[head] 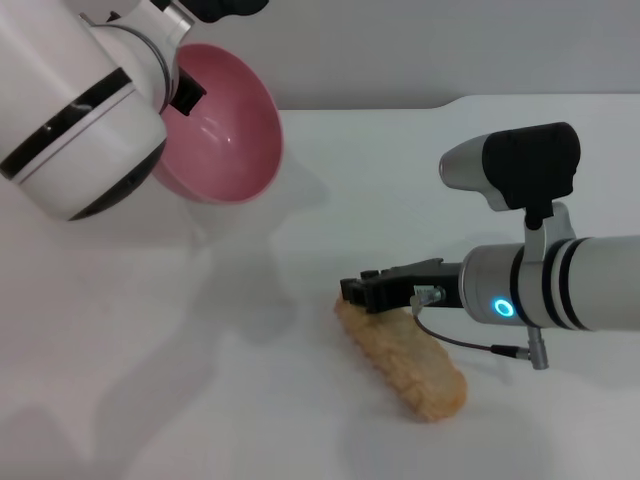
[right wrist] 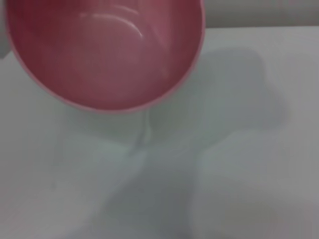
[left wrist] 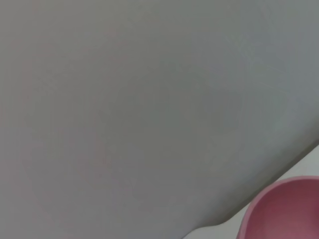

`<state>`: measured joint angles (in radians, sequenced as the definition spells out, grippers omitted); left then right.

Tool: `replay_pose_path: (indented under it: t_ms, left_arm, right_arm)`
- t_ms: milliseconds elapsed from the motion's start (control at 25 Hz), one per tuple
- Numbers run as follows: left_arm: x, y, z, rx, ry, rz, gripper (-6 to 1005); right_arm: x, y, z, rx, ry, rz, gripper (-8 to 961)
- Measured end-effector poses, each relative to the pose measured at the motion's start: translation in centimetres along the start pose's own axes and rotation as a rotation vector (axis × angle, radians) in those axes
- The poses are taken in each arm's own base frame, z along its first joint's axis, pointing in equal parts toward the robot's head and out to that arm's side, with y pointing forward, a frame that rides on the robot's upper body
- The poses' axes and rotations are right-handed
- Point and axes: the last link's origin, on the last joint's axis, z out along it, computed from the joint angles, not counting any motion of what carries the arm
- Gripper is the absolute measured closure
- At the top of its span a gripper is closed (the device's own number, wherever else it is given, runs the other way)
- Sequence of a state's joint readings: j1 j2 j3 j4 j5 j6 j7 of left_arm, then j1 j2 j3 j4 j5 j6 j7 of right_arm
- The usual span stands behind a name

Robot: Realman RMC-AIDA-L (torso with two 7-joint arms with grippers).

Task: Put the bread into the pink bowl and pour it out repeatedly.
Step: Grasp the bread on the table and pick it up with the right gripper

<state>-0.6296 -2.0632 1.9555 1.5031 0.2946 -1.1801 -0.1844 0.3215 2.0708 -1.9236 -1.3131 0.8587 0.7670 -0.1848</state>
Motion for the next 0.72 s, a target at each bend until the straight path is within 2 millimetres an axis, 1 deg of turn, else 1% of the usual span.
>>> replay_pose_path:
  t_ms: [240,440,720]
  left_arm:
    - [-0.1,0.0,0.0,0.000,0.000,0.001,947]
    - [-0.1,0.0,0.1,-0.001,-0.002,0.002,947]
    - [-0.8,-0.1,0.5,-0.009,-0.029,-0.004,947]
  right_arm:
    - [-0.7,0.5,-0.9,-0.010,-0.037,-0.009,726]
    - [-1.4,0.9,-2.0,-0.004,-0.071,-0.035,747]
    - [-2.6,1.4,-3.2,0.000,-0.114,-0.065,787]
